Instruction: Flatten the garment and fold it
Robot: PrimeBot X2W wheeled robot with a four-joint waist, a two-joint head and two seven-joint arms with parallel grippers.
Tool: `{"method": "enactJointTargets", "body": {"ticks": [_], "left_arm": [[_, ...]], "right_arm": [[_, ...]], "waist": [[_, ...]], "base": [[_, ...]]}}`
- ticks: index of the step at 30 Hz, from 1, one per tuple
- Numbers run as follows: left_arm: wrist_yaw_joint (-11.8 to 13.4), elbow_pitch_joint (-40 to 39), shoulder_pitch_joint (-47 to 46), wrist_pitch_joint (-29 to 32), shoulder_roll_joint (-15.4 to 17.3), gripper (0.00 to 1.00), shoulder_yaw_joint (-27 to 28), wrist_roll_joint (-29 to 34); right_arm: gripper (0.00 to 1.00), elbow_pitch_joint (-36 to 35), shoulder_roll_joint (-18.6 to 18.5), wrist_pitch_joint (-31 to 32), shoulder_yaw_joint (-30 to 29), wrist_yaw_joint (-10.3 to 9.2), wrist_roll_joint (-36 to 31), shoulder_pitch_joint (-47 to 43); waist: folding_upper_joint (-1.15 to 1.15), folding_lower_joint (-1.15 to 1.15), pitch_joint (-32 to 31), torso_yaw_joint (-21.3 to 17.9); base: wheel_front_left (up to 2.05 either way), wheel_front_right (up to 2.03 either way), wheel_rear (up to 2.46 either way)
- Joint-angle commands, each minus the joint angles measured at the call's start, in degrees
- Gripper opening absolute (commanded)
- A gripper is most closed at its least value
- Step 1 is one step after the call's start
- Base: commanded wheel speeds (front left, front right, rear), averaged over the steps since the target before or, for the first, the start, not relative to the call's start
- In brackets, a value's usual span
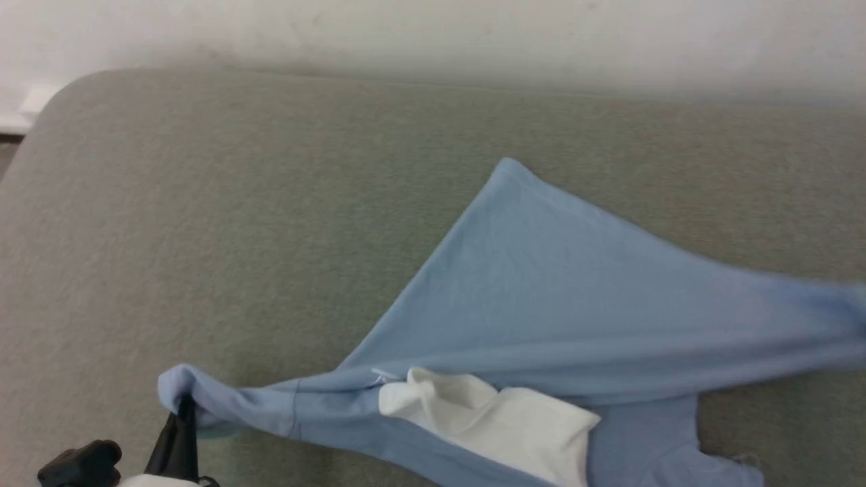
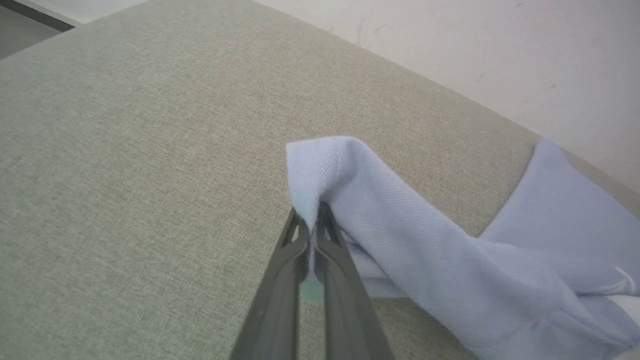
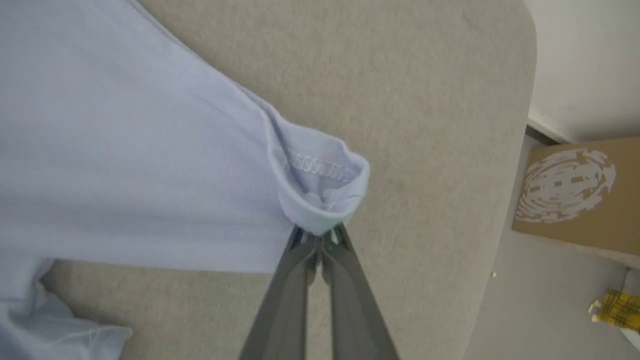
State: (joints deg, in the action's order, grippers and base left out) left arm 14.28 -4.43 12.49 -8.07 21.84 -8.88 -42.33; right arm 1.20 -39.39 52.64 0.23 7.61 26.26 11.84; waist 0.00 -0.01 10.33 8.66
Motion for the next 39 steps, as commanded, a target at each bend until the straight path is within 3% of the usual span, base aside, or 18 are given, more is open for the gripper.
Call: {"method": "enactJointTargets", "body": {"ticks": [1, 6, 11, 12, 13, 14, 20, 26, 32, 39], "left_arm": [[0.5, -0.2, 0.6, 0.1, 0.6, 0.0, 0.5, 0.1], [1.7, -0.9, 1.9, 1.0, 2.0, 0.0, 1.0, 0.6], [2.2, -1.3, 2.3, 1.5, 2.2, 0.0, 1.1, 0.5], [2.3, -1.4, 2.3, 1.6, 2.2, 0.0, 1.1, 0.5], [2.3, -1.5, 2.2, 1.7, 2.3, 0.0, 1.0, 0.5], [2.4, -1.6, 2.1, 1.8, 2.3, 0.0, 1.0, 0.5], [2.6, -2.1, 1.8, 2.4, 2.3, 0.0, 0.5, 0.5], [3.0, -2.5, 0.2, 2.5, 2.2, 0.0, 0.4, 0.6], [2.3, -2.4, -2.5, 2.3, 1.2, 0.0, -1.3, 1.1], [0.8, -1.1, -6.2, 2.0, 0.2, 0.0, -3.1, 1.2]], "right_arm": [[0.0, -0.8, 0.1, 0.4, -0.6, -0.12, 0.0, -2.0], [0.0, -8.7, 5.0, 4.6, -5.9, -0.12, 0.5, -19.6], [0.0, -11.0, 12.6, 7.1, -8.2, -0.12, 1.4, -32.1], [0.35, -11.6, 14.0, 6.1, -8.7, -0.12, 1.5, -32.8], [0.54, -12.3, 15.2, 4.3, -9.3, -0.12, 1.3, -32.9], [1.0, -12.9, 16.2, 1.7, -9.9, -0.12, 0.8, -32.3], [1.0, -13.3, 19.1, -17.2, -10.6, -0.12, -3.5, -23.7], [1.0, -6.0, 22.4, -32.9, -4.6, -0.12, -5.7, -8.9], [1.0, 7.2, 24.1, -32.7, 6.7, -0.12, -3.2, 5.6], [1.0, 23.6, 23.5, -21.3, 16.6, -0.12, 1.0, 19.7]], "waist": [[0.0, 0.01, -3.7, -6.8], [0.0, 0.01, -3.7, -10.1], [0.0, 0.01, -3.9, -11.3], [0.0, 0.01, -3.8, -11.4], [0.0, 0.01, -3.7, -11.5], [0.0, 0.01, -3.7, -11.5], [0.0, 0.01, -3.2, -11.0], [0.0, 0.01, -1.5, -9.6], [0.0, 0.01, 0.5, -7.1], [0.0, 0.01, 2.5, -3.9]], "base": [[0.0, 0.0, 0.0], [0.0, 0.0, 0.0], [0.0, 0.0, 0.0], [0.0, 0.0, 0.0], [0.0, 0.0, 0.0], [0.0, 0.0, 0.0], [0.0, 0.0, 0.0], [0.0, 0.0, 0.0], [0.0, 0.0, 0.0], [0.0, 0.0, 0.0]]}}
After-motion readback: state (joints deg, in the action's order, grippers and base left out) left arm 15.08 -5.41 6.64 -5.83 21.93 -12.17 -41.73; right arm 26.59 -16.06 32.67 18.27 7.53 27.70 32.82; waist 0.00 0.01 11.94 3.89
